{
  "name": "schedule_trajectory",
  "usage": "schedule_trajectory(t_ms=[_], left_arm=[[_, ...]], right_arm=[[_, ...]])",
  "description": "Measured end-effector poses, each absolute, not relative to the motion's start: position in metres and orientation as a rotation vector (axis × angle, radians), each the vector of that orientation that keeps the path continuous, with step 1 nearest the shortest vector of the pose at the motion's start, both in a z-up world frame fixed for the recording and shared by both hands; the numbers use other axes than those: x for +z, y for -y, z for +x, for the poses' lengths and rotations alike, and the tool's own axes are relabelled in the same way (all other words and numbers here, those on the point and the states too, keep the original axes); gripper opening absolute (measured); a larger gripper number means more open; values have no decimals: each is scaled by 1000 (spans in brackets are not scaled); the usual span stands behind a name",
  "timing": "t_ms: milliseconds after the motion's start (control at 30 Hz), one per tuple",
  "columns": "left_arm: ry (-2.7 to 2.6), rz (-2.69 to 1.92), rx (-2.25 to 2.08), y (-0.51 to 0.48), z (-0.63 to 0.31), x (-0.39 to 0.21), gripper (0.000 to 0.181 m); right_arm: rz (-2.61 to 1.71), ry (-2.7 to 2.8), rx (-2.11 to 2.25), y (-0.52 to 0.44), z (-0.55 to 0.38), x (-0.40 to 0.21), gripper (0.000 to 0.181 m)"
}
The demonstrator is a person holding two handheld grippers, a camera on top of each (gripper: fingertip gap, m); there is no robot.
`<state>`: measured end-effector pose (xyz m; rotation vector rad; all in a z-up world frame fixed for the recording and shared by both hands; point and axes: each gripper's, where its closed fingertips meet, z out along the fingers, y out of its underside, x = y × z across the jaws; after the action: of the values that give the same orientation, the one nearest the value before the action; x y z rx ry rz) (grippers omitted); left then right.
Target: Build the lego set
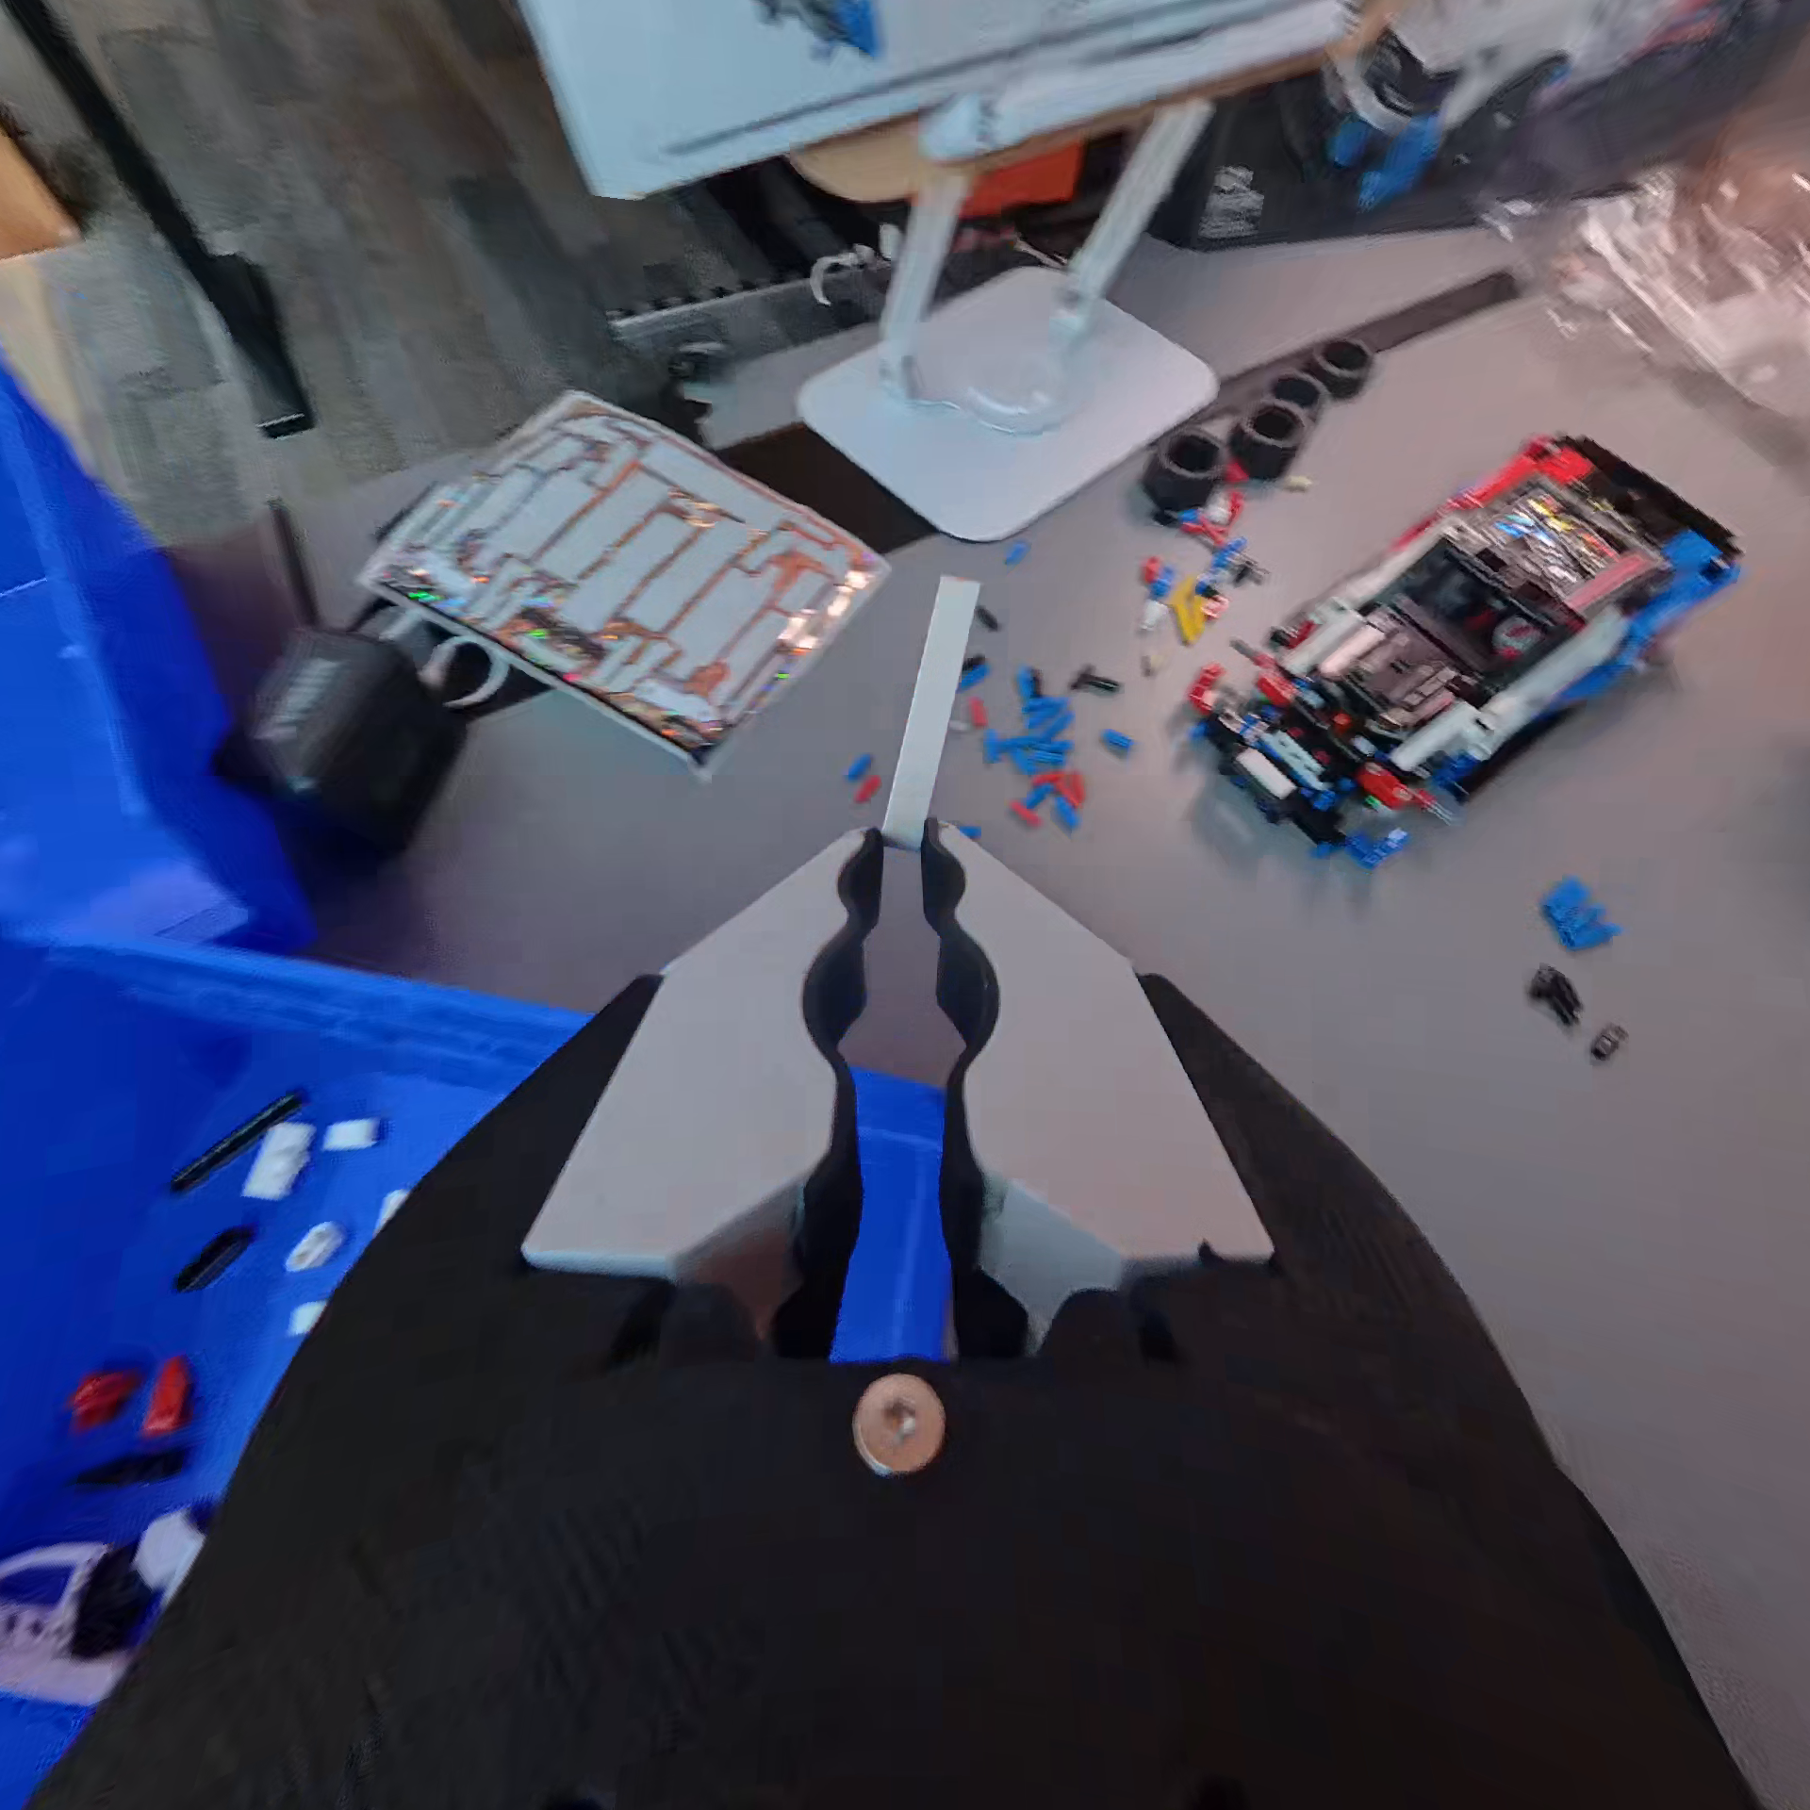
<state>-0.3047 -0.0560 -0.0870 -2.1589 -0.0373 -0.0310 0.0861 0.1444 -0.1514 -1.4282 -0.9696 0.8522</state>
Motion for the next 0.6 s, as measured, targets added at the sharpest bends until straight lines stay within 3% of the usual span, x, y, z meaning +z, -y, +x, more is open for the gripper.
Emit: schedule_trajectory(t_ms=[267,600], left_arm=[[-499,-2304,-344,19,-98,-191,6],[-786,-2360,-322,-6,-27,-246,6]], right_arm=[[-1397,995,785,-144,86,-150,9],[-1387,1030,763,-142,84,-152,9]])
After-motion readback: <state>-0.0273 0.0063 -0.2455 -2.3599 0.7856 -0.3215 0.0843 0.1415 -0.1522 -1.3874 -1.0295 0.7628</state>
